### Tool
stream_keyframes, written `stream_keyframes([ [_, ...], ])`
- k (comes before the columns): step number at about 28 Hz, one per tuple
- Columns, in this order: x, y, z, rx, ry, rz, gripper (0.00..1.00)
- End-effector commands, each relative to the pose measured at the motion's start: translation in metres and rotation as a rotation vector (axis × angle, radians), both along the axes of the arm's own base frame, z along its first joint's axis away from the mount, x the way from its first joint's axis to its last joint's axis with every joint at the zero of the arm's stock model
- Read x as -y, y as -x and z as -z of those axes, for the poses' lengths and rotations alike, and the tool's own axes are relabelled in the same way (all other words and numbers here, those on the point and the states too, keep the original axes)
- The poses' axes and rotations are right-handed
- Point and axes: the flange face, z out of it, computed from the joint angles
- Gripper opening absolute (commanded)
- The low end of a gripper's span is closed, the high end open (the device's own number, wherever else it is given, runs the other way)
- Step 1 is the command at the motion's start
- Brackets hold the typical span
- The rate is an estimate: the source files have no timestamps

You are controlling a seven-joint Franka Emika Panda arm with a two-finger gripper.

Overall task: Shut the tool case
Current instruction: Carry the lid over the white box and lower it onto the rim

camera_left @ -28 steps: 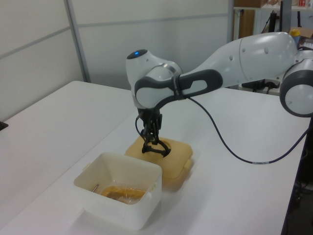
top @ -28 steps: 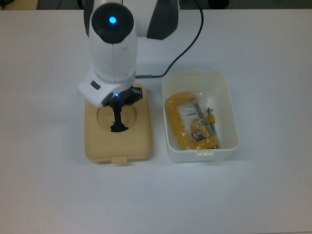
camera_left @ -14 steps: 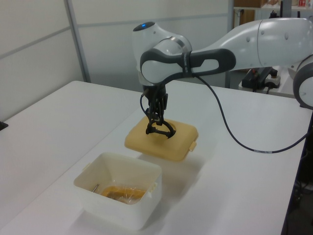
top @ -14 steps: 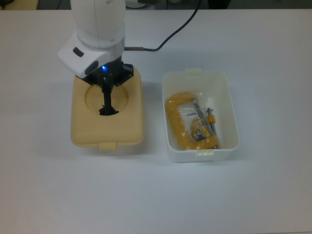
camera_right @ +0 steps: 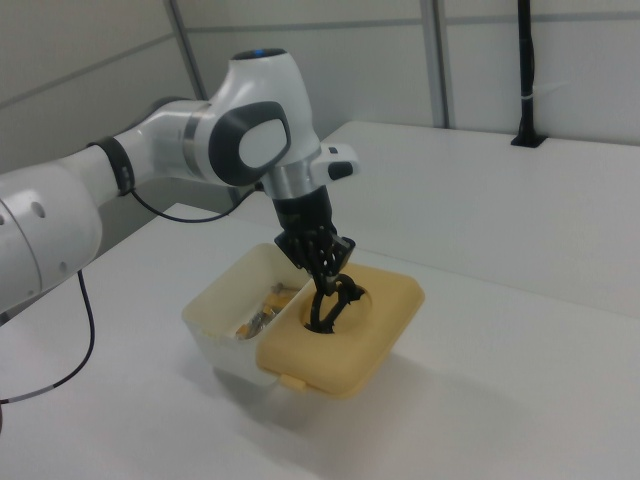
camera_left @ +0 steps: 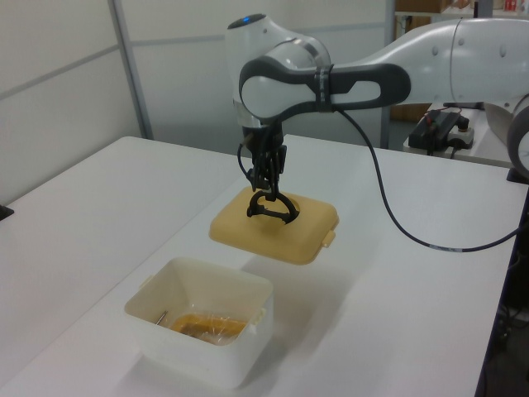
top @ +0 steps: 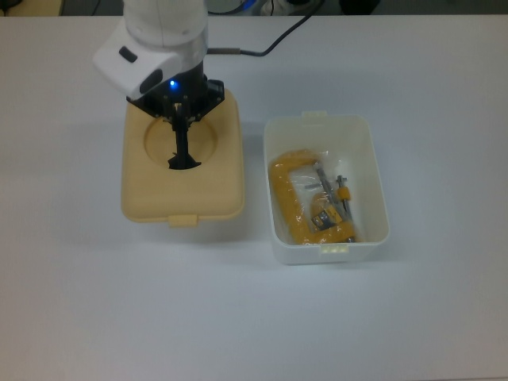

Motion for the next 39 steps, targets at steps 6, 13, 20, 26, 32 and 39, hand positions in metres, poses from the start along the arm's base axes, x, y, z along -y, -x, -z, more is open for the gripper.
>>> stream_keyframes([
  [6,-0.051,0.015,-0.018,-0.001,-0.021,0.02,0.0],
  [13,-0.1,0.02,-0.016,0.005,-0.017,-0.009,0.0],
  [20,-0.135,0.026,-0.013,0.005,-0.015,-0.021,0.0],
  [26,-0.158,0.028,-0.008,0.015,-0.014,-0.024,0.0],
  [32,-0.175,0.025,-0.01,0.037,-0.02,-0.022,0.0],
  [39,-0.196,0.022,-0.001,0.062,-0.017,-0.036,0.0],
])
